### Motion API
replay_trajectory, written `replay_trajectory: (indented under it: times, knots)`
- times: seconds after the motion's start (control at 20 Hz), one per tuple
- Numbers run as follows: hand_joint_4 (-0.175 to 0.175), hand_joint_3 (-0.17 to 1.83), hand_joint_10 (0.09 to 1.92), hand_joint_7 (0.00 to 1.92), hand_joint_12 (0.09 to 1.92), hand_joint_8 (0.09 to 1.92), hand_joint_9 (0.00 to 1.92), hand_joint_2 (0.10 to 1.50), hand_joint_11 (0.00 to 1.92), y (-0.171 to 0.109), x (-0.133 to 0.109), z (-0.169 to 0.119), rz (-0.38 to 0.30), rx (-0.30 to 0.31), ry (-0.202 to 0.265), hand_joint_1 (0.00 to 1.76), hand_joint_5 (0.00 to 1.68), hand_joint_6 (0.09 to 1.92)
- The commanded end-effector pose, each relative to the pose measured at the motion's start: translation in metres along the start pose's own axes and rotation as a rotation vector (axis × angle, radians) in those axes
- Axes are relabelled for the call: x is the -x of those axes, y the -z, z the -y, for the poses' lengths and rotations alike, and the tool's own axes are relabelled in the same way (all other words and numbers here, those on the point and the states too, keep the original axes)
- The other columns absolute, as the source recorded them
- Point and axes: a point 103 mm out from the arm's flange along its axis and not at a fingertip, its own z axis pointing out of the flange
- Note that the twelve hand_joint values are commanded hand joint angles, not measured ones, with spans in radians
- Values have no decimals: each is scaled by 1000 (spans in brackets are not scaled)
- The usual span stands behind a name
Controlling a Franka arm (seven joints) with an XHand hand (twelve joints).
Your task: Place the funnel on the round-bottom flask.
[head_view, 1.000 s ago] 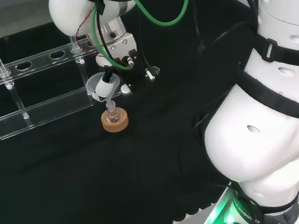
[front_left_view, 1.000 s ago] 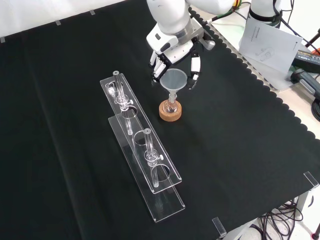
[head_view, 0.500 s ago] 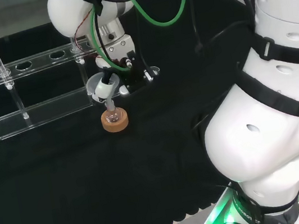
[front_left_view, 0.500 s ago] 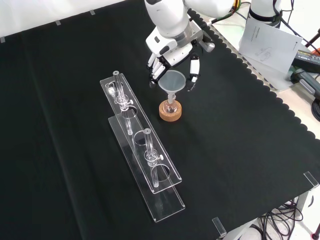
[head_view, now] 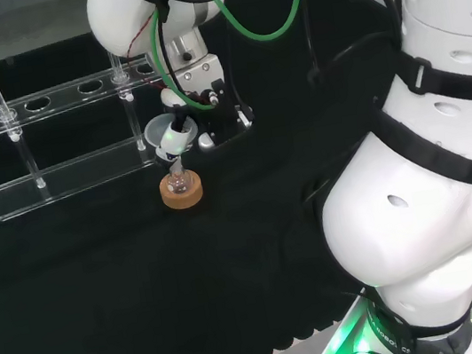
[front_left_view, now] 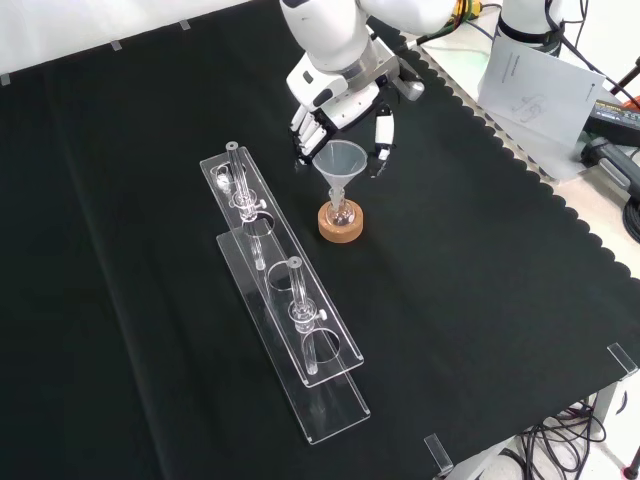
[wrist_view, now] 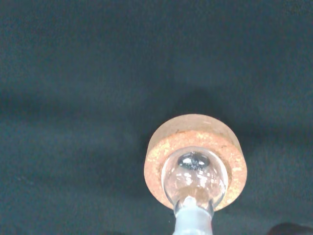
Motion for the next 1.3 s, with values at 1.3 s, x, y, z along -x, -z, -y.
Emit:
replay_trajectory:
  times: [1.3]
  knots:
    - [-36, 168, 767, 52, 1511, 87, 1, 663, 0, 30, -8, 29, 12, 84, 46, 430, 75, 87]
